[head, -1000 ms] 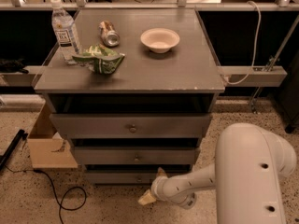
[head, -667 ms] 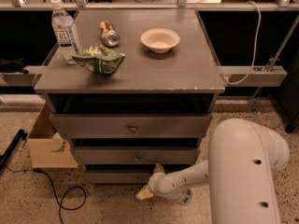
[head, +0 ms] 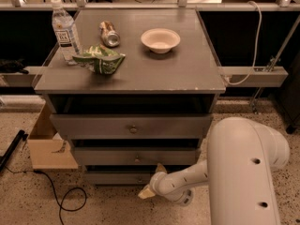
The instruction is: Open bottom drawer
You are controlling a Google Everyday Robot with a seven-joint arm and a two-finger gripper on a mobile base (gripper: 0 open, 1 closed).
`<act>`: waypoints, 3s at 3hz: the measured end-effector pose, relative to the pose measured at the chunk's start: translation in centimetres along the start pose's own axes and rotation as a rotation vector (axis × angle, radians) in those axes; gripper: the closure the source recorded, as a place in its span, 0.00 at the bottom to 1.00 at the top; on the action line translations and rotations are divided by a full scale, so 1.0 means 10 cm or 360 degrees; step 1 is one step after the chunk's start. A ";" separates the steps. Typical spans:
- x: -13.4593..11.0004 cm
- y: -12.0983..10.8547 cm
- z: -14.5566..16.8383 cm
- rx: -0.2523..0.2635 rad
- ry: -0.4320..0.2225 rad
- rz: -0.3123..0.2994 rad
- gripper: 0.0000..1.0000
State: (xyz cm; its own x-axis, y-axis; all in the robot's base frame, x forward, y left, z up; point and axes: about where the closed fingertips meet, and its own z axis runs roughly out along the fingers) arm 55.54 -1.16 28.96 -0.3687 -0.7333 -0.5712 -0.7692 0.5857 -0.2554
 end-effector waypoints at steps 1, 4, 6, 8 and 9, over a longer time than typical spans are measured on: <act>0.07 0.05 0.03 -0.0025 0.0046 -0.0006 0.00; 0.04 0.13 0.20 -0.0058 0.0124 -0.0046 0.00; 0.11 0.10 0.22 -0.0066 0.0143 -0.0023 0.00; 0.35 -0.02 0.17 -0.0049 0.0170 0.0003 0.00; 0.51 -0.25 0.23 -0.0055 0.0175 0.0064 0.00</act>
Offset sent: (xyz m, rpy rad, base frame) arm -0.0327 -0.0149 -0.0404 -0.0521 0.1287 0.0094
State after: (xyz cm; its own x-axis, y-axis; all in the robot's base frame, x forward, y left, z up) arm 56.74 -5.56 24.85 -0.4532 -0.7439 -0.4912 -0.7694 0.6047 -0.2058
